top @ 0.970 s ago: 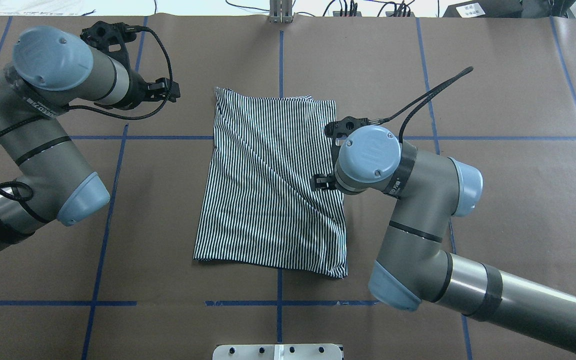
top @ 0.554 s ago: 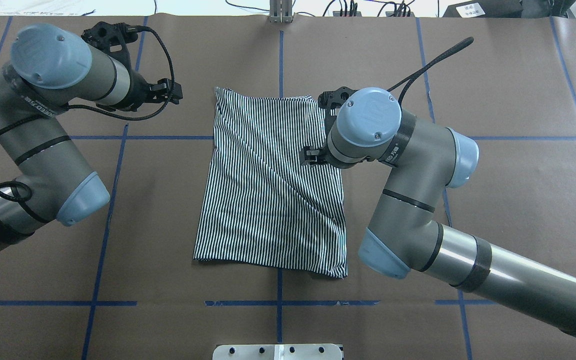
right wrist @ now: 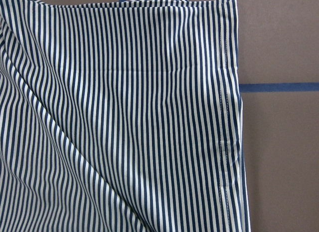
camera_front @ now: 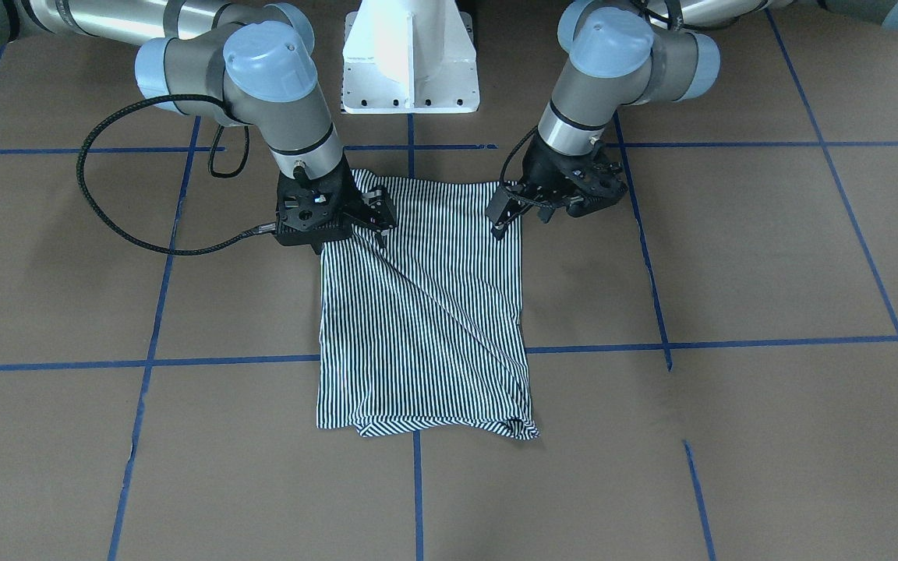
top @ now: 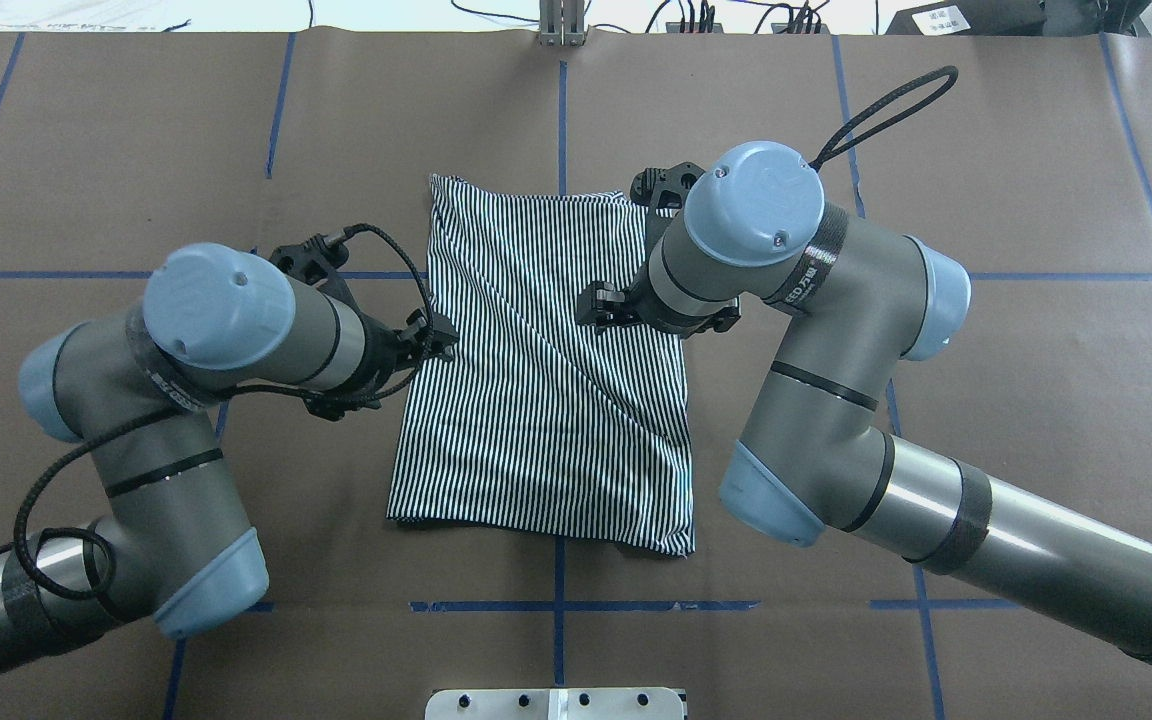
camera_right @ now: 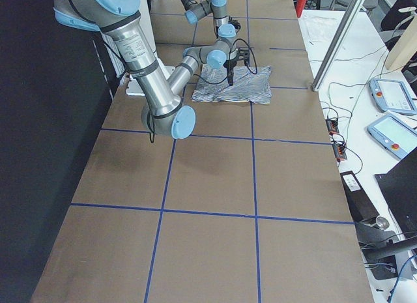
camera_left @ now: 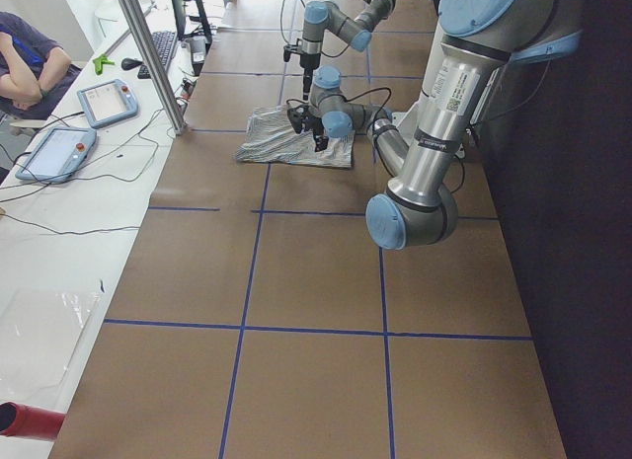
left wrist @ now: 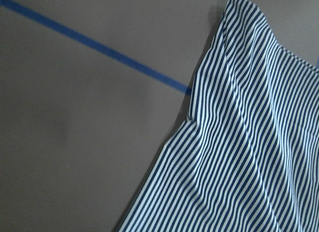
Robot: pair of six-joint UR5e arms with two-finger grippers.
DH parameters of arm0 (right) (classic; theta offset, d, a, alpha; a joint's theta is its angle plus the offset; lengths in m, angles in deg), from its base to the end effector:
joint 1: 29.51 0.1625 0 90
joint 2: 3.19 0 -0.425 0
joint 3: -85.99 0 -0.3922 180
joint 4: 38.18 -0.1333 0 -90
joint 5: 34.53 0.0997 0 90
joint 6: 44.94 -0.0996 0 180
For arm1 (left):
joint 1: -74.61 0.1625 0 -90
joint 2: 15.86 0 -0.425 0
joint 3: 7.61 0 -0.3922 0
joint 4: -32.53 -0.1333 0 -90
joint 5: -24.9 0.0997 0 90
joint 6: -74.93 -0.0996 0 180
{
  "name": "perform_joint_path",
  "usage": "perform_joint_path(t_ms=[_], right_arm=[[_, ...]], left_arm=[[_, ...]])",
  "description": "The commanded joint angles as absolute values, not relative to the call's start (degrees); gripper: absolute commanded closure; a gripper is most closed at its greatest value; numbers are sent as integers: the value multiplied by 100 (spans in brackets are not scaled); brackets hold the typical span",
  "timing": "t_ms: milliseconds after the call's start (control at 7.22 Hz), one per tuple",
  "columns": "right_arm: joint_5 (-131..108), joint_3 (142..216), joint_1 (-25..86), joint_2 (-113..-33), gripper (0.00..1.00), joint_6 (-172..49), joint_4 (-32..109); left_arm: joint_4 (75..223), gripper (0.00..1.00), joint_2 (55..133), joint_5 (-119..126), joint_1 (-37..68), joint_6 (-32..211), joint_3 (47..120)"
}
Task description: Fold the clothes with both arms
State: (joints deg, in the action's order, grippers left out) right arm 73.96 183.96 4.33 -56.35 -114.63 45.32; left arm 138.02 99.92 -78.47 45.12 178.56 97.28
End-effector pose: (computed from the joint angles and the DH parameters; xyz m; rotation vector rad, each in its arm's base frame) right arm -0.4991 -0.4571 0.2075 0.1361 -0.9265 0.0742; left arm 0.4839 -0.4004 0.2608 -0.0788 1.0106 -0.5740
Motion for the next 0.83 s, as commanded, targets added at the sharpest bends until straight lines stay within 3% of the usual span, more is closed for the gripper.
perform_joint_path(t_ms=[0,693], right_arm=[[7411,18408,424,-5671,0,-11578,4391],[7411,18416,416,-5654,0,-11684,4382]], left_arm=[[13441,1,9972,-7408,4920,18295,9768],[13431,1,9717,-7117,5561,18883,9777]])
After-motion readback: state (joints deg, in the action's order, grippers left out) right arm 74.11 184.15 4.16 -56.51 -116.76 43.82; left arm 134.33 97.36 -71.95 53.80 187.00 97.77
